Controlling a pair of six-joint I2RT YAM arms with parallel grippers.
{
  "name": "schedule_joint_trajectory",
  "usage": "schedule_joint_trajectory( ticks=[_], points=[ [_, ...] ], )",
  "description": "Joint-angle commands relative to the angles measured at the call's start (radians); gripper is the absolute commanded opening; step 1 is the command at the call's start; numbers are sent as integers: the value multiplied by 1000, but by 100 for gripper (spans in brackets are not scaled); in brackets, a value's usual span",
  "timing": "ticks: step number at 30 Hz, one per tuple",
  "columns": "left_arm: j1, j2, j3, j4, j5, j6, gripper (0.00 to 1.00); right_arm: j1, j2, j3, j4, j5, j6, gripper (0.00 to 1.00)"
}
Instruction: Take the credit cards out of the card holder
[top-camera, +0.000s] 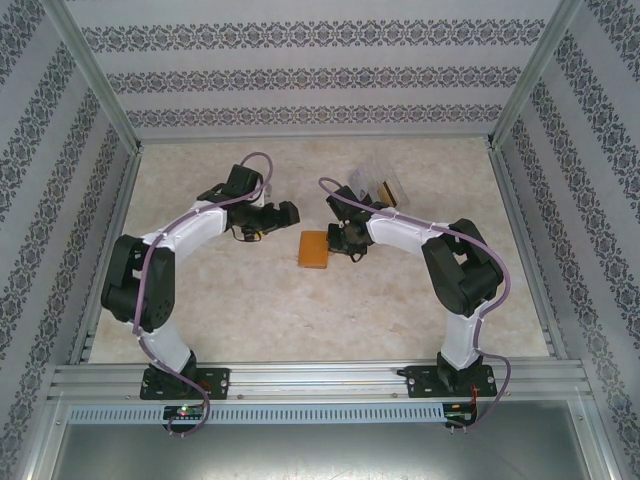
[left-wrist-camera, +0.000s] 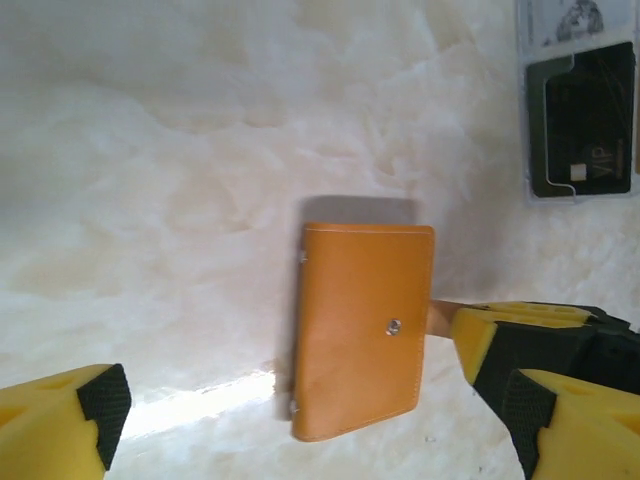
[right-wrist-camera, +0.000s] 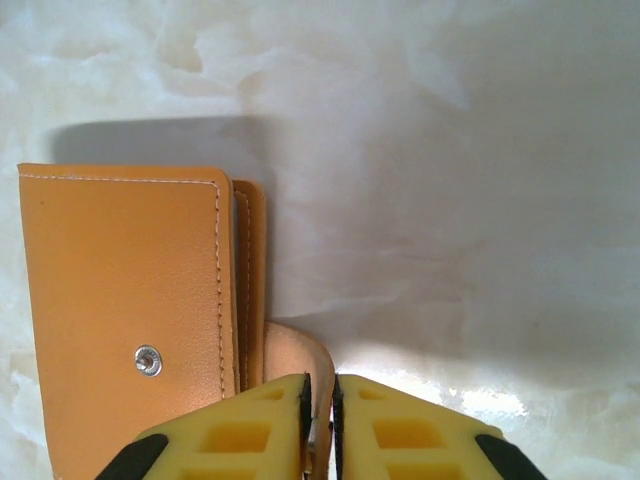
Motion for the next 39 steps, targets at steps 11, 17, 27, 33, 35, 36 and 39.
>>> schedule_joint_trajectory(
  ticks=[11,17,27,33,35,36,39],
  points=[
    [218,-278,-160,-101,-152,16,99,49,-152,32,79,-44,-99,10],
    [300,-400,-236,-136,-145,23,99,113,-97,130,109,-99,-104,10],
    [367,-441,-302,-125,-6,54,99,133,9,221,119,-142,-58,10],
    [367,-390,-292,-70,98,46,100,88,-54,144,131,-139,-50,10],
    [363,-366,-295,-29,145,27,100,60,-80,93,143,-147,-43,10],
    [358,-351,-294,-10,159,13,100,45,-92,60,150,-152,-39,10],
    [322,-308,-277,36,202,-12,100,5,-115,-16,169,-194,-43,10]
  ],
)
